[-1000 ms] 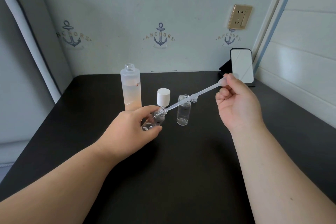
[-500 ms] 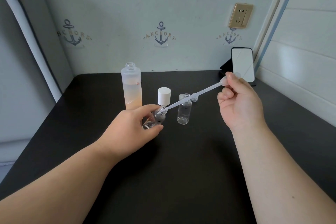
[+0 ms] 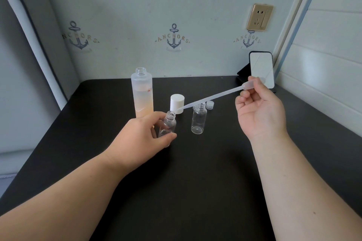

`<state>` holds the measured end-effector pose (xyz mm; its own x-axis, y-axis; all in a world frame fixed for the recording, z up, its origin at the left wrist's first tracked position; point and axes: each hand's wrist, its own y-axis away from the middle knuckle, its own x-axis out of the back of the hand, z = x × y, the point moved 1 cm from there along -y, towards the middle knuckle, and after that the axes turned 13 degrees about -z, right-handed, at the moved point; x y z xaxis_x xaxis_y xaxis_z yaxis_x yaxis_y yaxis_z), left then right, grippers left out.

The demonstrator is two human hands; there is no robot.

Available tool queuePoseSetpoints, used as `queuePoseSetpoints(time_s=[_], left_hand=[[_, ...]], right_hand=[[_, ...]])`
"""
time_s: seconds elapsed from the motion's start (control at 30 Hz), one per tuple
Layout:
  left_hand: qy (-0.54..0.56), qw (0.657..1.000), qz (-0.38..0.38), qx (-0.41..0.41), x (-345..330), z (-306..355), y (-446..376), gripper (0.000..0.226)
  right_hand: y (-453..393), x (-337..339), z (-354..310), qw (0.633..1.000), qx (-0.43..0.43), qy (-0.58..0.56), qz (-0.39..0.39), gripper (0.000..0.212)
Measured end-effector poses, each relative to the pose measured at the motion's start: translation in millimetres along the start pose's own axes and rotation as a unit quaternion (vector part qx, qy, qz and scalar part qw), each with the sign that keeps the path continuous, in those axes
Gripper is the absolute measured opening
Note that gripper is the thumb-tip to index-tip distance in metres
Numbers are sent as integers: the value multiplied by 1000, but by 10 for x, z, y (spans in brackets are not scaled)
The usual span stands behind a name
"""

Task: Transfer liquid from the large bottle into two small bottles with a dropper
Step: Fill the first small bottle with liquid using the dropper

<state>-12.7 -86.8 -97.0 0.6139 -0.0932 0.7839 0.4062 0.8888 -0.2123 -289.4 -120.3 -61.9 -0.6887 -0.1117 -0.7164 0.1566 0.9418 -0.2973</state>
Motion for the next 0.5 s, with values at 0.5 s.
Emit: queuePoseSetpoints(time_s=[0.5], left_hand=[[70, 995, 75, -10, 53, 21, 44, 43]], right_hand=[[8, -11, 40, 999, -32, -29, 6, 20]])
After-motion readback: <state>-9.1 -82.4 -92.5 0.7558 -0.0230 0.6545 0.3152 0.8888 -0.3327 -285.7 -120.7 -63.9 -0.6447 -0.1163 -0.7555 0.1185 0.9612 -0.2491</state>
